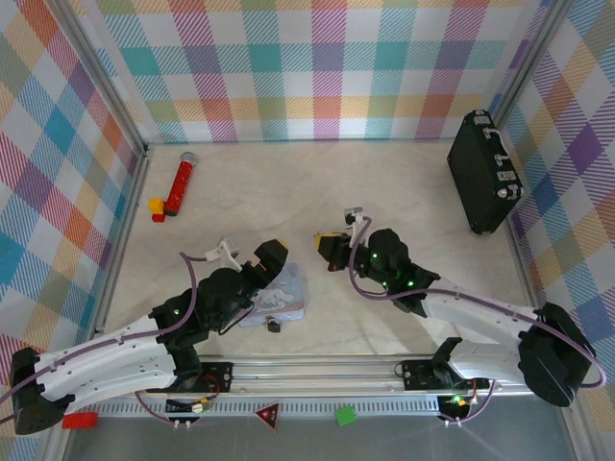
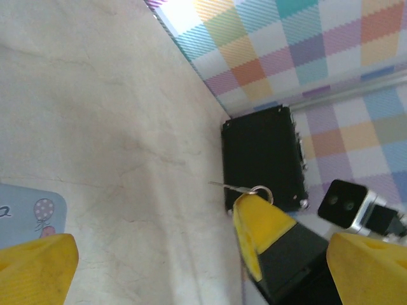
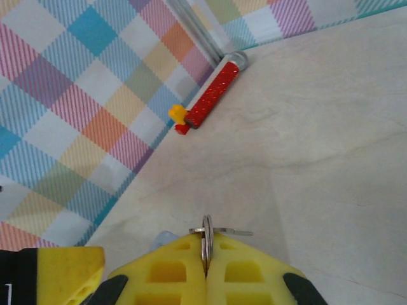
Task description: Unlock the padlock with the key
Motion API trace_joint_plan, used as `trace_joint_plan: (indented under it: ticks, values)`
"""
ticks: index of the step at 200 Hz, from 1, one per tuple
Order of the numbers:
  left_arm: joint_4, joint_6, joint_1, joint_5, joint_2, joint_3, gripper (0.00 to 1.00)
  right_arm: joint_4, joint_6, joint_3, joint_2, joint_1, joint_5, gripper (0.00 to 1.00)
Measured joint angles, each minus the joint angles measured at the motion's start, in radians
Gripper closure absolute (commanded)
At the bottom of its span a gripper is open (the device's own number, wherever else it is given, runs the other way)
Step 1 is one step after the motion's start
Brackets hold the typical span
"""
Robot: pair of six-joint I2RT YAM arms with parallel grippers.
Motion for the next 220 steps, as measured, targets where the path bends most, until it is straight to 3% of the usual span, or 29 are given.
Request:
trace_joint_plan:
  ticks: [80,166,220]
  values:
    - [0.18,-0.21,0.135,0.137,0.134,0.0,0.05,0.272,0.082,0.014,0.092,0.04,-0.121,1.0]
    - [0.301,-0.252,0.15,0.24,0.212,0.031,0.18,0.336,0.089,0.014,0.128,0.063,-0.171,1.0]
    - [0.312,-0.257,0.156,0.256,0.213,0.033,0.31,0.344,0.089,0.014,0.144,0.063,-0.198,1.0]
